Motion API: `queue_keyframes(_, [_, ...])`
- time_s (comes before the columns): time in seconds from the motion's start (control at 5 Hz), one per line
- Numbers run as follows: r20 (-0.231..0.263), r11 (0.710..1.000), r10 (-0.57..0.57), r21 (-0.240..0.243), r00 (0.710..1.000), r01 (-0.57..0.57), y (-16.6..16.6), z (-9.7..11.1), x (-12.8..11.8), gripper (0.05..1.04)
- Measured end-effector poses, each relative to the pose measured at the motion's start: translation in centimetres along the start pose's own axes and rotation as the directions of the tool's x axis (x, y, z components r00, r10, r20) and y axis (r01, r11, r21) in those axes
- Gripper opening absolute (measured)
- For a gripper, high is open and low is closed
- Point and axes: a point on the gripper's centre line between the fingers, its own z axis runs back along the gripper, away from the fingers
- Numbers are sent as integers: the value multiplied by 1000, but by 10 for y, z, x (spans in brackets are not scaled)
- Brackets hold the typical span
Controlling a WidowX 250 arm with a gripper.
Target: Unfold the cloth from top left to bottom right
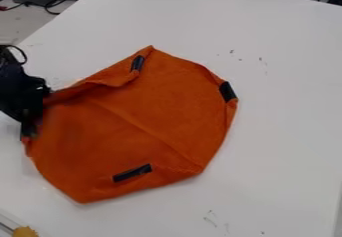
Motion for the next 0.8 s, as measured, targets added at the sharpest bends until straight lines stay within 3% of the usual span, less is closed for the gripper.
queue_keyframes(0.2, [-62, 999, -2, 52, 998, 5, -15, 8, -14, 852])
queue_keyframes(0.4, [-41, 996, 5, 89, 999, -1, -17, 19, -16, 1013])
queue_keyframes(0.8, [-35, 995, -15, 95, 999, 18, -1, 26, -16, 1004])
